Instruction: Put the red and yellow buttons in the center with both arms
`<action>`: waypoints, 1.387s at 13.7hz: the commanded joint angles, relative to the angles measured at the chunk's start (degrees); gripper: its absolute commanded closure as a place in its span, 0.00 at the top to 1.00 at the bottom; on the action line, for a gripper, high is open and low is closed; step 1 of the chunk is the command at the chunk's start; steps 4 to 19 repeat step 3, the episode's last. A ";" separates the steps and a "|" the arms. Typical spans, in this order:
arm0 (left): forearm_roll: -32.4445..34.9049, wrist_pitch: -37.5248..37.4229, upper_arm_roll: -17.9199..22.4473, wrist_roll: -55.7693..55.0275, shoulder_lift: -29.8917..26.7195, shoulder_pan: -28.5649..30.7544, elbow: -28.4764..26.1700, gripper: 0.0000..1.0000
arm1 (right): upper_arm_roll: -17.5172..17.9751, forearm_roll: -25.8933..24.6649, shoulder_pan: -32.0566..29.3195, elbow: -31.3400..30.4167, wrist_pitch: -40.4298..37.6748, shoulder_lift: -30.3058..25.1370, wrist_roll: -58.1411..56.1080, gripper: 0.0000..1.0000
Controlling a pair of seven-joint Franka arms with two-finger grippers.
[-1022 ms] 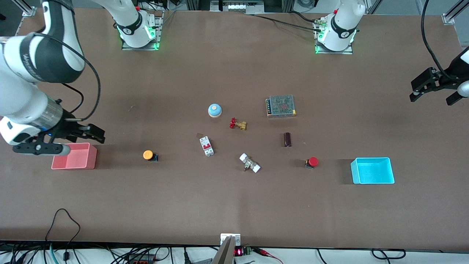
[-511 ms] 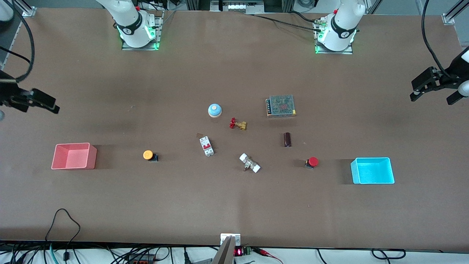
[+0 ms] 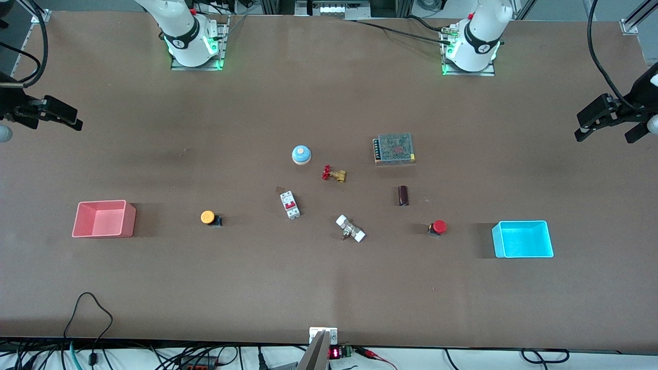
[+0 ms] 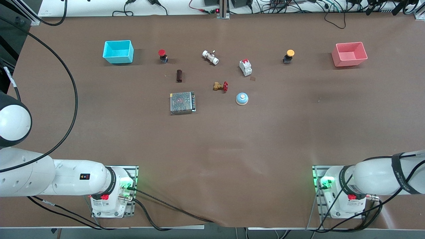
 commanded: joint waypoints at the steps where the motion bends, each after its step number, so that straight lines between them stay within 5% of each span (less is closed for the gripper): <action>1: -0.78 -1.54 -0.38 -0.67 0.01 0.42 1.42 1.00 | 0.76 -0.68 -0.77 -2.58 -0.19 -2.57 -1.24 1.00; 19: -0.78 -1.80 -0.47 -0.76 -0.08 0.42 1.33 1.00 | 0.76 -0.68 -0.77 -2.58 -0.20 -2.57 -1.33 1.00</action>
